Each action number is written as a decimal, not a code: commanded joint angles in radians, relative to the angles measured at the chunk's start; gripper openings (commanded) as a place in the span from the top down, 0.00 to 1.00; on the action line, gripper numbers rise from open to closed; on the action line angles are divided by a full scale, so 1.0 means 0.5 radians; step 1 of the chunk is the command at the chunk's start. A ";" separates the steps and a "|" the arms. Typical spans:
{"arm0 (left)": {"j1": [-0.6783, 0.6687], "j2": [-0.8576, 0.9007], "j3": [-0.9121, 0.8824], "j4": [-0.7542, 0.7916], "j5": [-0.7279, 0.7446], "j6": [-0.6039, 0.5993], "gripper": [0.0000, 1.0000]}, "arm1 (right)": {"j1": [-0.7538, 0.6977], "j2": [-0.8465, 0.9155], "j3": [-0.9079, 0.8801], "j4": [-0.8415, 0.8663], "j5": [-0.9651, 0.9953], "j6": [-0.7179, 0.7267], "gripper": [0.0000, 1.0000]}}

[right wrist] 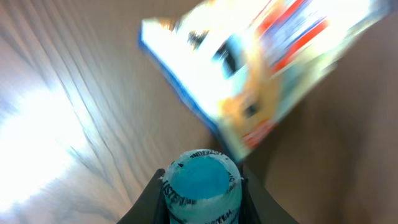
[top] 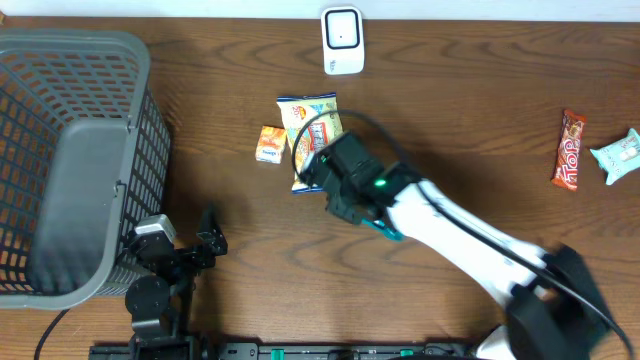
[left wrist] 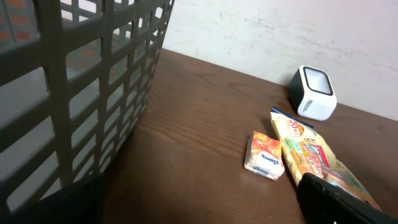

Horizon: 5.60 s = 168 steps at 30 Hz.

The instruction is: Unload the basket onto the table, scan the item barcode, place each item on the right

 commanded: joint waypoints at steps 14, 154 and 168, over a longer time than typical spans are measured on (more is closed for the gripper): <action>-0.004 -0.002 -0.049 -0.019 -0.011 0.004 0.02 | -0.468 -0.350 0.063 0.021 -0.478 0.129 0.99; -0.004 -0.002 -0.049 -0.019 -0.011 0.004 0.02 | -0.574 0.279 0.909 -0.502 -0.546 0.095 0.58; -0.004 -0.002 -0.049 -0.019 -0.011 0.004 0.02 | -0.549 0.952 0.884 0.353 -0.456 0.031 0.15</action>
